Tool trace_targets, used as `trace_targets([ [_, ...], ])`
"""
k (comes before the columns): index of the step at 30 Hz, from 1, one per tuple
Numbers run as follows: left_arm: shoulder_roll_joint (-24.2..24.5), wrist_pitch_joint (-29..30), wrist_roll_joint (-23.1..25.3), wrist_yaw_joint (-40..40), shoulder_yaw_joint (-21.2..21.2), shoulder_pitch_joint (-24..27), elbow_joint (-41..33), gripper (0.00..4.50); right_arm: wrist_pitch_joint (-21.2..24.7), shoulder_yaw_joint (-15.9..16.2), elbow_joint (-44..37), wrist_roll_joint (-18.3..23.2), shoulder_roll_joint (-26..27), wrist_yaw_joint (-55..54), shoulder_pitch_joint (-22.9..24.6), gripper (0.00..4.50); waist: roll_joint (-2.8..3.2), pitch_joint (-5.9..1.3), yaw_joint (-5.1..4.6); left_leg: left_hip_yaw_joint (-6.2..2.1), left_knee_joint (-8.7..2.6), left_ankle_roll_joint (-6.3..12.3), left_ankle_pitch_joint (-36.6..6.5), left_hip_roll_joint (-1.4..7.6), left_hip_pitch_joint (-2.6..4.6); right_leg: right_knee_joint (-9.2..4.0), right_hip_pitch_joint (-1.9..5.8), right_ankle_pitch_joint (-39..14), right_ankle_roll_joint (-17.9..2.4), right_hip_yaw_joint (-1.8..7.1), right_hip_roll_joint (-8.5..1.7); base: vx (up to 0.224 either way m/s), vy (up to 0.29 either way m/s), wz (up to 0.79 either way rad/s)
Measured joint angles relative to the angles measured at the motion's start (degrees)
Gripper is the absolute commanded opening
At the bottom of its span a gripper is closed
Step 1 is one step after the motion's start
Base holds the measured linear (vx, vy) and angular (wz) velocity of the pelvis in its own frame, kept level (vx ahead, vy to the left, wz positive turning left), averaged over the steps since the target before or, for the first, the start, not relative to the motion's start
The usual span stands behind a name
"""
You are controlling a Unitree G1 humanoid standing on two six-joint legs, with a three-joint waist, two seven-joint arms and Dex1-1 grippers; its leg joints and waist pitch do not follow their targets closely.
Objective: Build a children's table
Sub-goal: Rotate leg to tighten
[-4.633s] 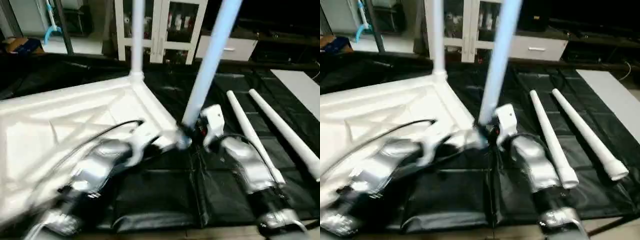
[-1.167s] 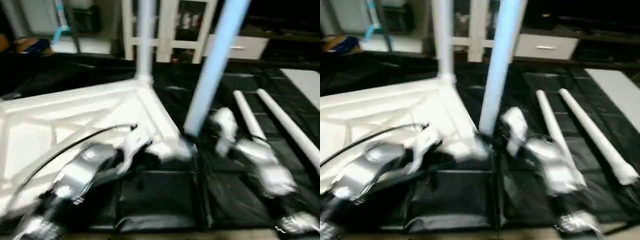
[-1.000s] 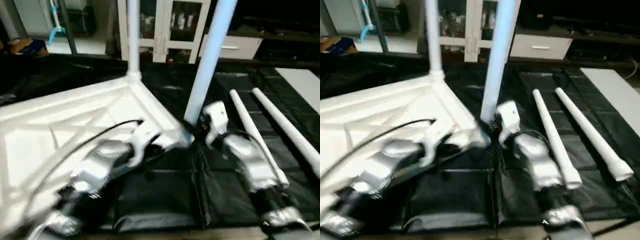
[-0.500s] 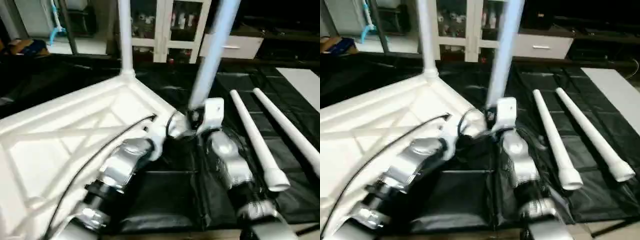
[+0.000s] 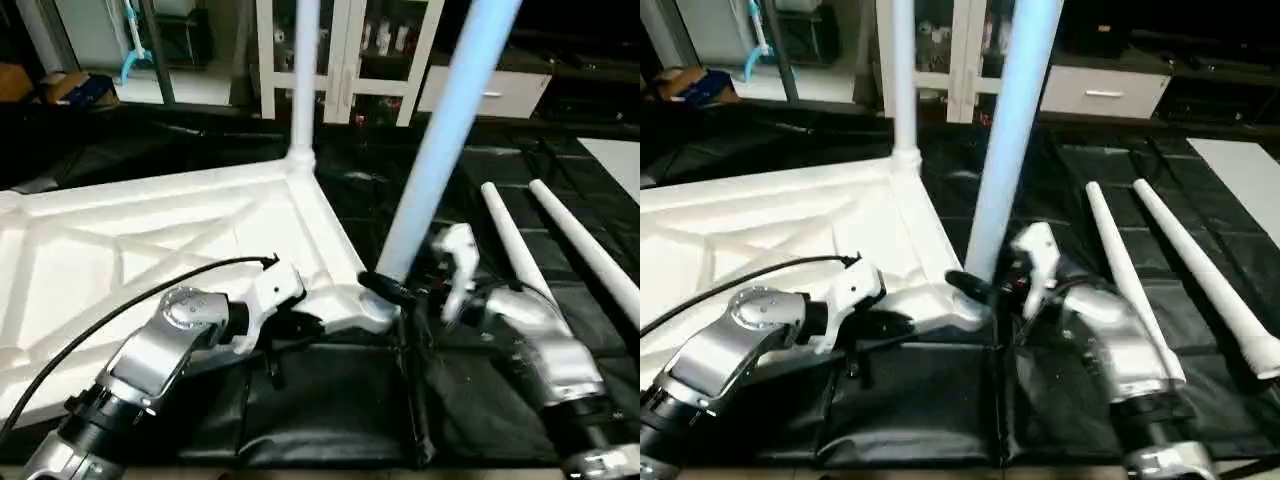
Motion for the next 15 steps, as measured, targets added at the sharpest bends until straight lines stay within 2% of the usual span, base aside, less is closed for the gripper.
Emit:
trace_targets([
  [3, 0.2, 0.0, -0.2, -0.6, -0.1, 0.1, -0.3, 0.00, 0.3, 0.0, -0.3, 0.3, -0.4, 2.0, 0.0, 2.82, -0.01, 0.00, -0.04, 0.00, 0.00, 0.00, 0.0, 0.01, -0.01, 0.05, -0.02, 0.0, 0.0, -0.01, 0.00, 0.000, 0.000, 0.00],
  [5, 0.7, -0.1, -0.6, -1.4, -0.1, 0.2, -0.4, 0.00, 1.3, 0.0, -0.7, 0.6, -0.6, 3.6, 0.0, 2.49, -0.01, 0.00, -0.02, -0.01, 0.00, 0.00, 0.0, 0.02, -0.01, 0.05, -0.01, 0.0, 0.0, -0.03, 0.00, 0.000, 0.000, 0.00],
  [10, 1.1, 0.0, -0.9, -2.1, 0.0, 0.5, -0.8, 0.00, 1.5, 0.2, -0.7, 0.6, -0.4, 4.9, 0.0, 2.18, -0.06, -0.01, -0.02, 0.00, 0.01, 0.05, 0.0, 0.01, -0.05, 0.01, -0.01, 0.0, 0.0, -0.02, 0.00, 0.000, 0.000, 0.00],
  [15, -1.0, 2.3, 0.7, 2.9, 1.4, -0.3, 0.0, 0.00, -2.8, 0.7, 3.2, -4.8, 4.2, -5.7, -2.5, 1.99, -0.31, -0.08, -0.89, 0.03, 0.02, 0.02, 0.0, 0.03, 0.10, 0.10, 0.01, 0.0, 0.0, 0.00, 0.01, 0.000, 0.000, 0.00],
])
